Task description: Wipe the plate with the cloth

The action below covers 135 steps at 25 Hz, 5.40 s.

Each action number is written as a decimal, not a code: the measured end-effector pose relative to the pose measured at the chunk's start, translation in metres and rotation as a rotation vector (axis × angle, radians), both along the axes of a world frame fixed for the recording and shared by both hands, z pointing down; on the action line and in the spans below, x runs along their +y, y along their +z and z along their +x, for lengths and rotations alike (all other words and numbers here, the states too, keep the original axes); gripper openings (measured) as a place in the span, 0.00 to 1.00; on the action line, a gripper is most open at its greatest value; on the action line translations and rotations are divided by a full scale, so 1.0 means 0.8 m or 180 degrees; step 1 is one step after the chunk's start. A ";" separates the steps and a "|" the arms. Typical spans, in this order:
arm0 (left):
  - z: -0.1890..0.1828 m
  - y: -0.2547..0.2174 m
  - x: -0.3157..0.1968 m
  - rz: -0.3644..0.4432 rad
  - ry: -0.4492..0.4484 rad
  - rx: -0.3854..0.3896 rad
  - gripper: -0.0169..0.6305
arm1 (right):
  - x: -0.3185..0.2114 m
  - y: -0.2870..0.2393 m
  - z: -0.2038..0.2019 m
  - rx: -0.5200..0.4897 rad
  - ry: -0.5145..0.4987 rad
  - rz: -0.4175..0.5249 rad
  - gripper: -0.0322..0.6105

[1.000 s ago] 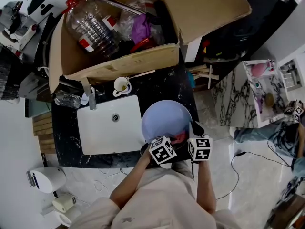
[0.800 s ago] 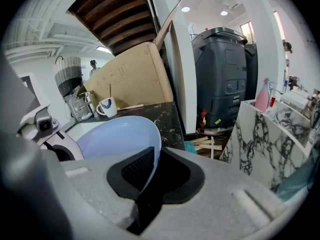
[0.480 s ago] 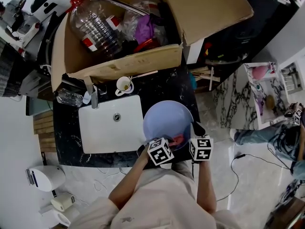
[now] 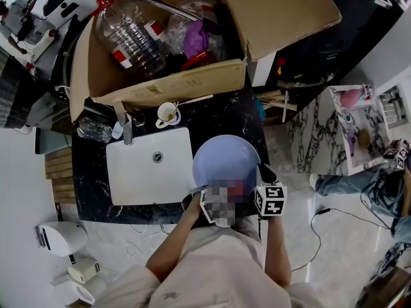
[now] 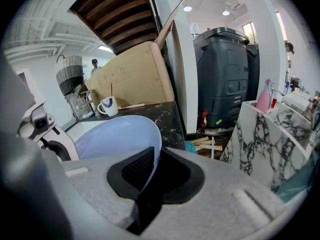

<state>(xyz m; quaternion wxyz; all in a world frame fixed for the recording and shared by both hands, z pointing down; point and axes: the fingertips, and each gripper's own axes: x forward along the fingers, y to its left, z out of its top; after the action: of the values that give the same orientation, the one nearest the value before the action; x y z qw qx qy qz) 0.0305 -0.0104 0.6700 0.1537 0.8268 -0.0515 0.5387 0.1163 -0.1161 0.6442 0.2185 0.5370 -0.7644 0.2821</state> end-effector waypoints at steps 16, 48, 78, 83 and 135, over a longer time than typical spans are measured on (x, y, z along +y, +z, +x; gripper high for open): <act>-0.029 -0.005 -0.003 -0.0025 0.0002 -0.0291 0.08 | -0.001 -0.001 0.000 -0.0013 -0.0038 -0.0005 0.11; -0.087 0.002 -0.053 0.0283 -0.0425 -0.0553 0.08 | -0.001 0.001 -0.003 -0.0003 -0.0056 -0.0025 0.11; -0.126 0.007 -0.135 0.0843 -0.1082 -0.0714 0.08 | 0.000 0.001 -0.001 -0.0019 -0.0088 -0.0047 0.11; -0.129 0.006 -0.146 0.0920 -0.1159 -0.0712 0.08 | 0.000 0.000 -0.002 -0.0035 -0.0104 -0.0043 0.11; -0.027 0.002 -0.201 0.1142 -0.1200 -0.0288 0.08 | 0.000 0.000 -0.004 -0.0178 -0.0253 -0.0046 0.11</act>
<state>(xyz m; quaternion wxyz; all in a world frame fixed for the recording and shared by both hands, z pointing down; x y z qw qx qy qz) 0.0088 -0.1713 0.6715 0.0998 0.7917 -0.3061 0.5192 0.1130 -0.1157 0.6438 0.2119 0.4966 -0.7888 0.2936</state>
